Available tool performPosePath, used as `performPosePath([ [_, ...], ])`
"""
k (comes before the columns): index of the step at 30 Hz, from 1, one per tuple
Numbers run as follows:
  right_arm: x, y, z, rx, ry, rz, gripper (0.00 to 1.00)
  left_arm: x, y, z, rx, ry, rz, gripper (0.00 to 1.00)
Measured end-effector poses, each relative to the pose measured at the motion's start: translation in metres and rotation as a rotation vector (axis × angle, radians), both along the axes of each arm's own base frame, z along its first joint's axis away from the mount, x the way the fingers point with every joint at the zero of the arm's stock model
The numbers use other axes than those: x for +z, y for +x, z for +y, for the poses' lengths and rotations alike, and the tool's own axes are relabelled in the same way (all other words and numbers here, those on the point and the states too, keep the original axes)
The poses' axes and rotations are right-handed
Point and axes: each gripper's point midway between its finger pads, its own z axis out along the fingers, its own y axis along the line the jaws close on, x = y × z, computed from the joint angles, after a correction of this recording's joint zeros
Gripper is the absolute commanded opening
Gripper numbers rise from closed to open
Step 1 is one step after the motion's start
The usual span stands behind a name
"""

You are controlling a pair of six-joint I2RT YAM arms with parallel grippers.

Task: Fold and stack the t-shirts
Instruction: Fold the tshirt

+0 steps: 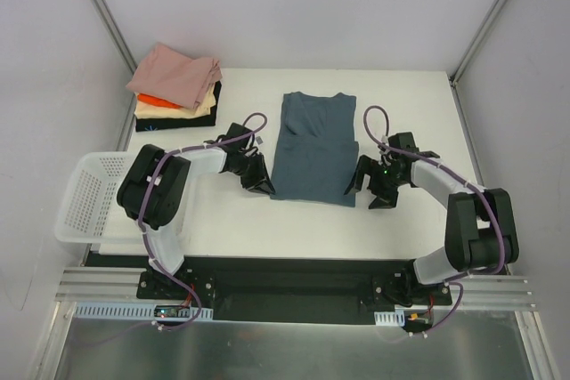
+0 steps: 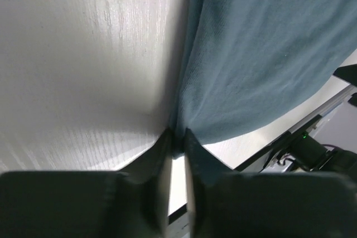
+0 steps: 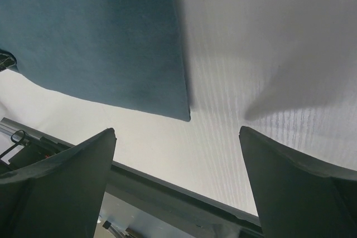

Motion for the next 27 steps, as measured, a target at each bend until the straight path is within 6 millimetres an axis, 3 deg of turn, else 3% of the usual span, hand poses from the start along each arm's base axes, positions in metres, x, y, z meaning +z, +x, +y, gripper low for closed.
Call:
performPosePath([
  [4, -0.002, 0.000, 0.003, 0.006, 0.011, 0.010, 0.86, -0.001, 0.001, -0.002, -0.003, -0.005, 0.007, 0.00],
  [10, -0.013, 0.001, 0.008, 0.004, 0.012, 0.038, 0.56, -0.001, 0.001, -0.003, -0.005, -0.008, 0.008, 0.00],
  [11, -0.015, 0.000, 0.008, 0.004, 0.006, 0.046, 0.47, -0.001, 0.001, -0.003, -0.005, -0.008, 0.007, 0.00],
  [13, -0.019, 0.000, 0.008, 0.006, -0.015, 0.058, 0.39, -0.001, 0.001, -0.003, -0.004, -0.008, 0.008, 0.00],
  [14, -0.020, 0.001, 0.009, 0.009, -0.020, 0.056, 0.30, -0.001, 0.001, -0.003, -0.004, -0.008, 0.007, 0.00],
  [19, -0.027, -0.001, 0.012, 0.024, -0.039, 0.072, 0.22, -0.001, 0.001, -0.003, -0.004, -0.008, 0.007, 0.00],
  [24, -0.029, -0.001, 0.014, 0.027, -0.038, 0.084, 0.03, -0.001, 0.001, -0.003, -0.004, -0.008, 0.007, 0.00],
  [27, -0.030, -0.001, 0.017, 0.032, -0.024, 0.093, 0.01, -0.001, 0.001, -0.003, -0.004, -0.008, 0.006, 0.00],
])
